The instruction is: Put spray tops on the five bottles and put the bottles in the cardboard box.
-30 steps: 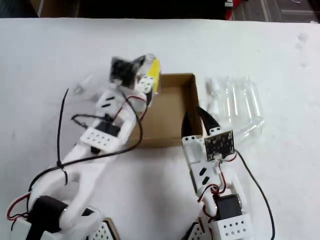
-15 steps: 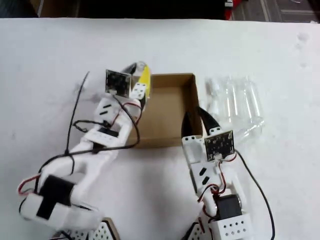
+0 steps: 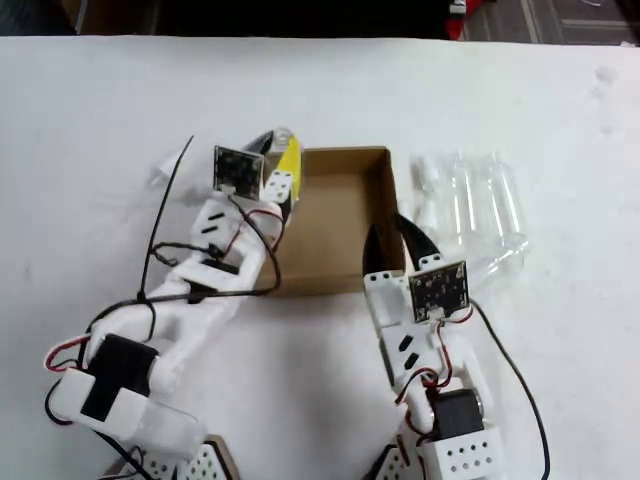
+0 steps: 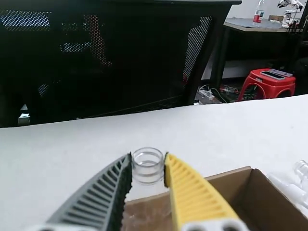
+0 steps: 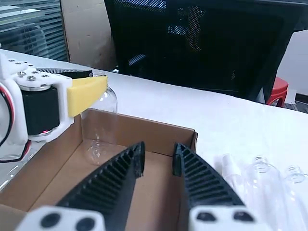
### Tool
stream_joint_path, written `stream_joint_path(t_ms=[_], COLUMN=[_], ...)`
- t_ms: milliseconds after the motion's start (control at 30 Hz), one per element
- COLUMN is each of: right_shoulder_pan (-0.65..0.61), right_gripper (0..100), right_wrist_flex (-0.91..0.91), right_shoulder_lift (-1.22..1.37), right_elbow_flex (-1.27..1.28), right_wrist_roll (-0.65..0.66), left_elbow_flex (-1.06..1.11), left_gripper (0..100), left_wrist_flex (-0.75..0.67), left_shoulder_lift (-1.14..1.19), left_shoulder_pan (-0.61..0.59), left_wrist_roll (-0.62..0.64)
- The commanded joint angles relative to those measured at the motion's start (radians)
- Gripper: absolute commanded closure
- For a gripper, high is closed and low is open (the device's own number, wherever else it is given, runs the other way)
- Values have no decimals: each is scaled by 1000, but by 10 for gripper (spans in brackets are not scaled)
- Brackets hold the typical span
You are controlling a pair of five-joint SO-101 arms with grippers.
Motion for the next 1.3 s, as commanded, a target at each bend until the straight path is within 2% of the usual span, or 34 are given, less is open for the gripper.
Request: stream_joint_path(t_ms=[0, 333, 533, 600, 800, 933, 1000, 1133, 1267], right_shoulder_pan=[8, 8, 8, 8, 8, 8, 8, 8, 8], right_gripper=[911, 911, 911, 911, 911, 911, 911, 911, 911], right_wrist_flex=[-31, -31, -31, -31, -31, -33, -33, -33, -33], right_shoulder_lift=[-1, -1, -1, -1, -1, -1, -1, -1, -1], right_elbow_flex=[8, 8, 8, 8, 8, 8, 8, 8, 8], right_wrist_roll=[12, 12, 12, 12, 12, 12, 12, 12, 12], left_elbow_flex=[-28, -29, -31, -35, -35, -2, 17, 8, -57], left_gripper=[976, 975, 866, 867, 868, 868, 865, 864, 864], left_wrist_flex=[-28, -28, 9, 52, 57, 75, 130, 339, 609], left_shoulder_lift=[-5, -12, -12, -13, -24, -140, -231, -427, -611], left_shoulder_pan=[-15, -64, -61, -62, -53, -53, -53, -53, -61], left_wrist_roll=[11, 11, 12, 12, 12, 15, 44, 87, 141])
